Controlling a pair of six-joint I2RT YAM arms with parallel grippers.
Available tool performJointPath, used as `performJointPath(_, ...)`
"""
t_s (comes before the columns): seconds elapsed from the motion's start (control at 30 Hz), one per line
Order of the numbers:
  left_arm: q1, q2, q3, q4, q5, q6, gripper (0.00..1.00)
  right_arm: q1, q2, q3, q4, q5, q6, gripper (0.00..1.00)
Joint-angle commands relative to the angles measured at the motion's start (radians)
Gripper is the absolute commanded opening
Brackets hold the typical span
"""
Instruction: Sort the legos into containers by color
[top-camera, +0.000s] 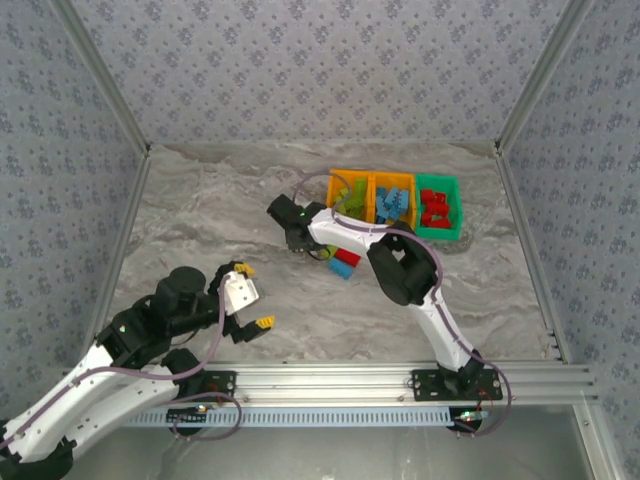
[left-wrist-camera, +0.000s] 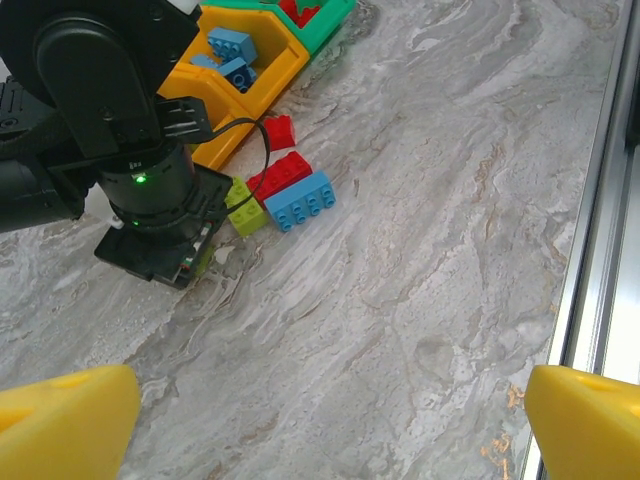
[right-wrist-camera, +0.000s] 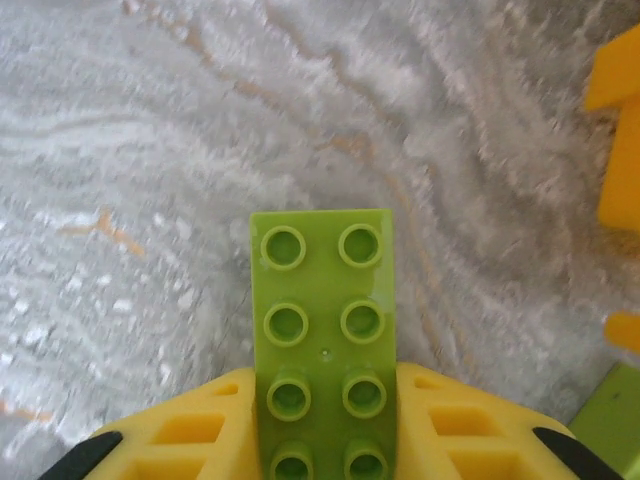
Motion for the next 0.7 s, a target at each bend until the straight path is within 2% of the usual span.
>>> performJointPath(0.0,0.008,-0.009,-0.009,0.018,0.042,-0.006,0.99,0.032,-0.105,-0.088,-0.001,-0.027,-0.017,0.30)
performJointPath(0.17,0.012,-0.012,-0.010,0.036,0.049,-0.011,0.99,0.039,-0.348,-0.241,0.088,0.064,-0.035,0.29)
performJointPath(0.3,0.024,-0.012,-0.014,0.045,0.047,-0.018,0.99,-0.023,-0.463,-0.300,0.124,0.160,-0.084,0.29)
performJointPath(0.43,0.028,-0.006,-0.015,0.049,0.047,-0.026,0.99,-0.147,-0.403,-0.244,0.123,0.147,-0.148,0.29)
performJointPath(0.57,0.032,-0.003,-0.019,0.052,0.031,-0.035,0.99,-0.230,-0.265,-0.112,0.098,0.098,-0.199,0.31)
performJointPath(0.67,0.031,0.001,-0.021,0.054,-0.007,-0.053,0.99,-0.256,-0.194,-0.015,0.053,0.098,-0.217,0.39)
